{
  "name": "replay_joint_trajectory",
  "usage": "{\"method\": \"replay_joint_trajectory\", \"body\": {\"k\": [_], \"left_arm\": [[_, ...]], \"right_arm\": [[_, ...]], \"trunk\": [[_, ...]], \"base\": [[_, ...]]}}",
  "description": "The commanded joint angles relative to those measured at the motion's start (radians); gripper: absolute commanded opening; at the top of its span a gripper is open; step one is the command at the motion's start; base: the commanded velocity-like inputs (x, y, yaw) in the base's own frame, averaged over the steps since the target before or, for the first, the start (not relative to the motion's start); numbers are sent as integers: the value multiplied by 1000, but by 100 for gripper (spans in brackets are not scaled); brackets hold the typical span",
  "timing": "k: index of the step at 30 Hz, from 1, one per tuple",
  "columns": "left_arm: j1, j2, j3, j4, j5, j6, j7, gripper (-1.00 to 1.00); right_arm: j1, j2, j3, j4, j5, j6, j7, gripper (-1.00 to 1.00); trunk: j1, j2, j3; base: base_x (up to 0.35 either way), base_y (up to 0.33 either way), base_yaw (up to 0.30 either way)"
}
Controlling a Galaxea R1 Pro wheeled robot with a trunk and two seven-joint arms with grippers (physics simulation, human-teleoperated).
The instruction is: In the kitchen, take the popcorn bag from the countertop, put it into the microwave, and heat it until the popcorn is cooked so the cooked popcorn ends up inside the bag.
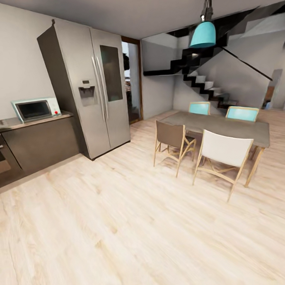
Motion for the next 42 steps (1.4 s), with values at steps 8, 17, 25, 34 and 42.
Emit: {"method": "replay_joint_trajectory", "body": {"k": [8, 17, 25, 34, 42], "left_arm": [[-1, -1, 3, 1, 1, -3, -1, 100], [-1, -1, 4, 1, 1, -3, -1, 100], [-1, -1, 3, 1, 1, -3, -1, 100], [-1, 0, 4, 1, 1, -3, -1, 100], [-1, 0, 4, 1, 3, -3, -1, 100]], "right_arm": [[0, 7, 2, 1, 1, -3, -17, 100], [0, 7, 2, 1, 1, -3, -18, 100], [0, 60, 7, 2, 0, -3, -19, 100], [0, 59, 11, 2, 2, -3, -18, 100], [0, 62, 13, 2, 2, -3, -18, 100]], "trunk": [[1, 0, -11], [1, 0, -22], [1, 0, -29], [1, 0, -29], [1, 0, -30]], "base": [[343, 66, 183], [343, 2, 183], [343, 0, 217], [343, 0, 91], [343, 0, 135]]}}
